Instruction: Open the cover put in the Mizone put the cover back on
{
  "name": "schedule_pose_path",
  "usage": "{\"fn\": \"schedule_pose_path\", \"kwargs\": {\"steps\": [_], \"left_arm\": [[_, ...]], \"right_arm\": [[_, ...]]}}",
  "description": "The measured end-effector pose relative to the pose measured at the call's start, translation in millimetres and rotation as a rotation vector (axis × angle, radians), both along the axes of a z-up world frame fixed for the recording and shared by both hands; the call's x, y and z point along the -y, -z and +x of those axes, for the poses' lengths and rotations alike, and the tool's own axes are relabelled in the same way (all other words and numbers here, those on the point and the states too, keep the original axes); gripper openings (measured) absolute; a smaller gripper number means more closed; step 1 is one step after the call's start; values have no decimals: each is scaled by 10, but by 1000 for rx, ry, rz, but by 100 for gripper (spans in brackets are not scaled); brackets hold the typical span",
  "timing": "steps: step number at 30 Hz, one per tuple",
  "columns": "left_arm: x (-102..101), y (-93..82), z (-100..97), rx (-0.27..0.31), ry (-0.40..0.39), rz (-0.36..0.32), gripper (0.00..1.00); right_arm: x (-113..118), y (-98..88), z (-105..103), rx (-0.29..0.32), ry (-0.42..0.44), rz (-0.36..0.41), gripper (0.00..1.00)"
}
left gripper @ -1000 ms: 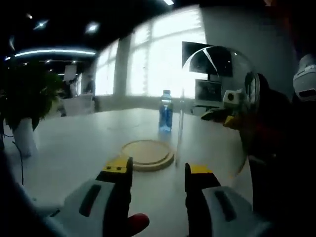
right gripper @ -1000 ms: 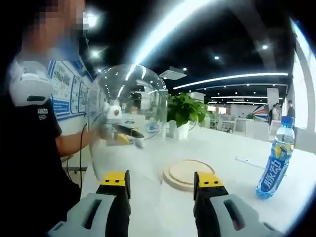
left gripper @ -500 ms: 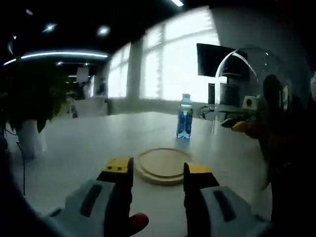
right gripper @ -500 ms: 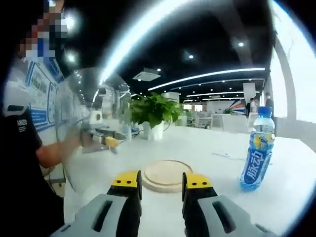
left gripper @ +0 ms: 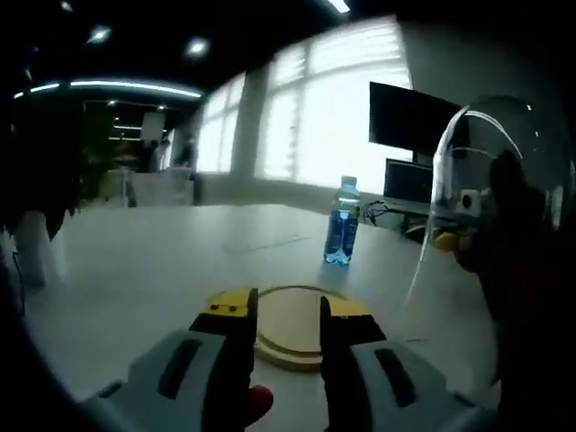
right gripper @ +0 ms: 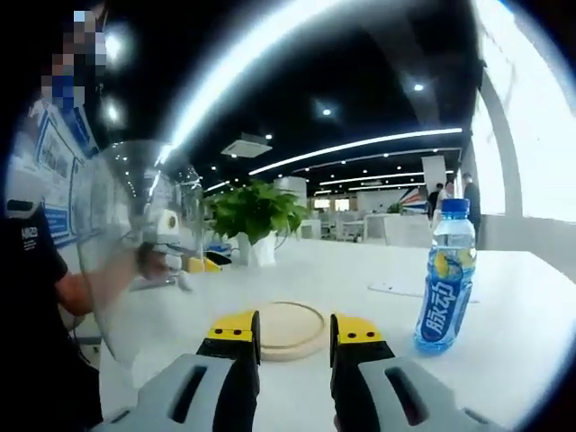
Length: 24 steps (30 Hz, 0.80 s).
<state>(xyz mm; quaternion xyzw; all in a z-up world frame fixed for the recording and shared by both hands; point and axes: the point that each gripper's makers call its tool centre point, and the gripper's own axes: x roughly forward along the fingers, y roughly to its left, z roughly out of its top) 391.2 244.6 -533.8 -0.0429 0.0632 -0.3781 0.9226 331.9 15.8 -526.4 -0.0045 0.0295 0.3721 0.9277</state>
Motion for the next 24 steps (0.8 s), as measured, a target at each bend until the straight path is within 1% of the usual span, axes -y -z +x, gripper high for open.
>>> {"fn": "schedule_pose_path", "kwargs": {"steps": [1, 2, 3, 5, 6, 8, 9, 10, 12, 13, 14, 15, 17, 18, 20, 22, 24], "left_arm": [[22, -24, 27, 1, 9, -20, 15], [88, -47, 11, 30, 63, -13, 10], [85, -47, 35, 34, 59, -15, 7], [85, -45, 99, 22, 48, -21, 7], [88, -46, 109, 29, 50, -15, 7], [72, -123, 169, 85, 38, -21, 8], [66, -132, 178, 95, 37, -21, 9], [60, -134, 189, 96, 35, -23, 12], [39, -134, 217, 110, 26, -6, 14], [40, -116, 220, 114, 26, 18, 14], [40, -118, 239, 112, 19, 23, 14], [37, -120, 260, 107, 11, 28, 15], [32, -102, 315, 81, -11, 43, 16], [44, -100, 330, 78, -11, 47, 17], [61, -80, 354, 80, -13, 43, 18], [66, -15, 370, 62, -18, 23, 18], [31, 47, 388, 73, -34, 10, 18]], "right_arm": [[4, -8, 9, 0, -3, 7, 25], [3, -19, 14, -2, -10, 21, 25], [-3, -35, 15, -6, -20, 42, 25], [-3, -72, 11, -19, -41, 87, 25], [5, -91, 10, -15, -48, 94, 25], [-3, -139, -5, -7, -69, 115, 24], [7, -159, 5, -7, -67, 122, 23], [30, -188, 32, 1, -52, 134, 20], [45, -214, 58, 0, -48, 134, 16], [51, -225, 81, 0, -42, 132, 16], [56, -216, 109, -7, -34, 121, 16], [59, -197, 134, -17, -25, 102, 16], [79, -177, 205, -2, 17, 55, 16], [74, -156, 226, 3, 30, 29, 16], [50, -149, 263, 10, 49, 13, 15], [32, -133, 293, 12, 60, -2, 15], [20, -121, 312, 7, 60, -12, 15]]}}
